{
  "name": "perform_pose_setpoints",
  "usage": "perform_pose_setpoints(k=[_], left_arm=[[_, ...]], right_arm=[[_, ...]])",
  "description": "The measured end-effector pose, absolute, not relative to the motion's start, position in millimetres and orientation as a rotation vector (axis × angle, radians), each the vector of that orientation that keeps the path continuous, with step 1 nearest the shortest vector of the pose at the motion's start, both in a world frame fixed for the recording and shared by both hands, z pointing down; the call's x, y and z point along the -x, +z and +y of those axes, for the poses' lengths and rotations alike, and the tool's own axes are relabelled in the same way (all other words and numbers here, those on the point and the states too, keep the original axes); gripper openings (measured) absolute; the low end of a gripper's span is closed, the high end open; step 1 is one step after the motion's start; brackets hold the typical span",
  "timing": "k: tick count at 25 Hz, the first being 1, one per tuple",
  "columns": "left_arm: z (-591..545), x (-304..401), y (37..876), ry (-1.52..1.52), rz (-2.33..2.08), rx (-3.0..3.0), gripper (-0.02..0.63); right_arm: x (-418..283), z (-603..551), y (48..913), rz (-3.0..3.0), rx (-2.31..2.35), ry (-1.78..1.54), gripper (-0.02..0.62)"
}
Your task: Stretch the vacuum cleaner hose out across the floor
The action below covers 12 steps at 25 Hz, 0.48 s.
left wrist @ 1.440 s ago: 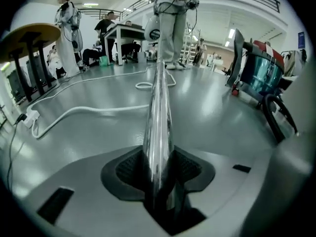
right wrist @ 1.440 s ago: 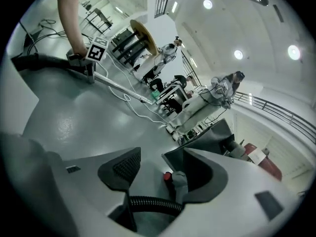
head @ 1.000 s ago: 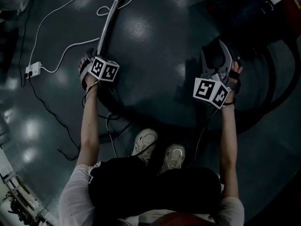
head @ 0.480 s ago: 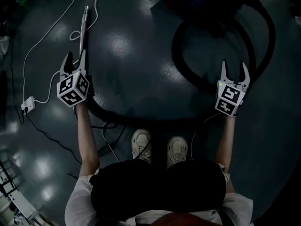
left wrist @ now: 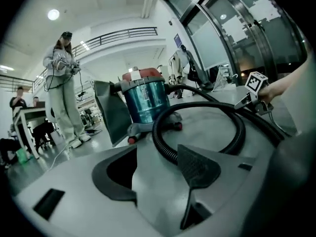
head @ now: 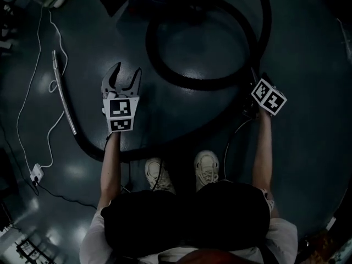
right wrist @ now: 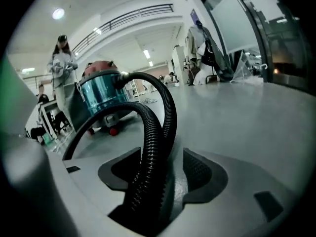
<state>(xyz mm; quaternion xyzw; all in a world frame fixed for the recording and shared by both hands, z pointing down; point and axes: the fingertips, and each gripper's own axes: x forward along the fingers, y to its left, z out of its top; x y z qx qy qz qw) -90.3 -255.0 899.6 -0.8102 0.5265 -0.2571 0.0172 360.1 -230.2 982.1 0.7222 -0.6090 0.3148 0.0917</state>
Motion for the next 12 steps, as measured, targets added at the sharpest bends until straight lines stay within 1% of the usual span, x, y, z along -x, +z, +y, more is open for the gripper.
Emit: perform_pose_setpoints(k=[2, 4, 6, 9, 12], left_arm=[[-256.6, 75.8, 893.8, -0.750, 1.622, 2.588, 0.261], [-256.6, 73.1, 890.0, -0.736, 1.624, 2.610, 0.261], [-256.5, 78.9, 889.0, -0.751, 1.632, 2.594, 0.261], [-255.8, 93.4, 893.3, -0.764, 1.665, 2.578, 0.261], [-253.0, 107.0, 897.3, -0.766, 1.688, 2.567, 0.261]], right_arm=[[-355.2, -236.9, 979.3, -1.839, -2.100, 0.996, 0.257], [-348.8, -241.0, 982.8, -1.817, -1.996, 0.965, 0.256], [-347.4, -244.7, 990.7, -1.773, -1.907, 0.902, 0.256], [-348.6, -247.7, 995.9, -1.771, -1.866, 0.918, 0.255], [-342.4, -244.0, 990.7, -1.751, -1.823, 0.774, 0.233]])
